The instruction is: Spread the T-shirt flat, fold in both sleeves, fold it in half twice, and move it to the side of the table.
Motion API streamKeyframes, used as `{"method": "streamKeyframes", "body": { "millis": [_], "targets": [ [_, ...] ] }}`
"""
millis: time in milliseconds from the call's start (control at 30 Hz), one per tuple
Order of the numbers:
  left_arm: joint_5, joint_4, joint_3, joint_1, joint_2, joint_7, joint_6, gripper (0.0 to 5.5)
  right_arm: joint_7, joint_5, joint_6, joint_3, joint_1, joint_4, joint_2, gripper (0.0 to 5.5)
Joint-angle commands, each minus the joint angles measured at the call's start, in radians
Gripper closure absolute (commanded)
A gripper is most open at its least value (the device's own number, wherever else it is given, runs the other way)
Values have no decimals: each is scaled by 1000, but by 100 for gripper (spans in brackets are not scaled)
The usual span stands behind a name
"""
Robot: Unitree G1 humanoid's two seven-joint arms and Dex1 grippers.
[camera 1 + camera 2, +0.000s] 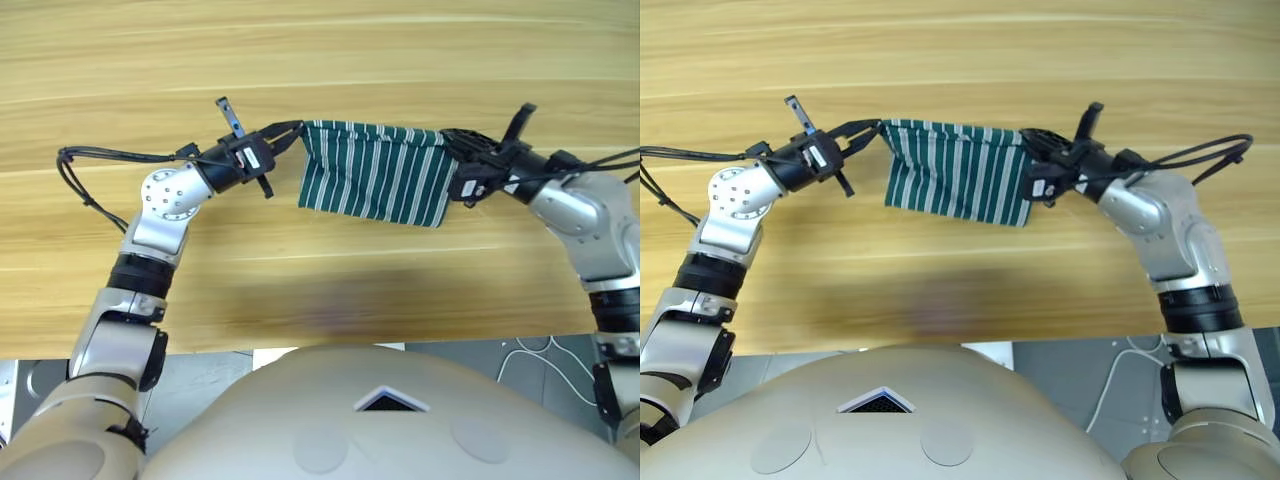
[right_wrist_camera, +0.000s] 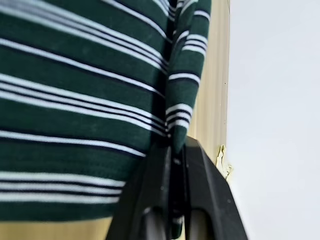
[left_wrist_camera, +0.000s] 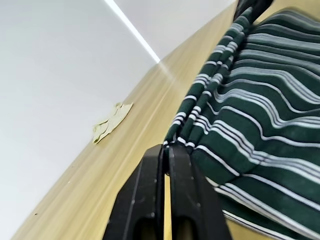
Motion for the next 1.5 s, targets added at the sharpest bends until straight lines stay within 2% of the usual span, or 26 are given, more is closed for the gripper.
{"method": "streamKeyframes", "body": {
  "millis": [33,200,400,567,733,833,933,1000,1100,1267,1400,1500],
  "targets": [
    [107,142,-11,-74,-35,80,25,550,-43,-80,4,72,-70,113,40,543],
    [249,322,-75,-135,-78,153,26,550,-96,-135,-15,161,-149,296,95,543],
    [273,457,-102,-170,-121,156,1,550,-186,-163,-36,227,-234,521,143,543],
    [246,543,-73,-229,-163,177,-10,459,-193,-28,-23,168,-250,574,179,446],
    [173,598,19,-301,-195,248,-11,375,-39,377,114,-34,-292,598,289,354],
    [119,613,104,-350,-216,350,-23,327,40,582,251,-157,-351,664,350,301],
    [-15,536,176,-327,-244,269,-96,325,53,700,347,-247,-409,728,379,256],
    [-123,445,195,-280,-258,157,-140,325,67,719,352,-254,-417,710,389,222],
    [-230,293,137,-153,-227,-72,-176,325,125,734,299,-224,-378,562,410,182],
    [-200,131,-1,52,-100,-334,-225,325,139,680,232,-156,-373,446,420,93],
    [-75,145,-29,58,-57,-318,-238,325,99,606,192,-99,-413,471,451,27],
    [169,218,-47,2,-31,-141,-222,325,90,539,153,-28,-421,482,480,14]
  ]
}}
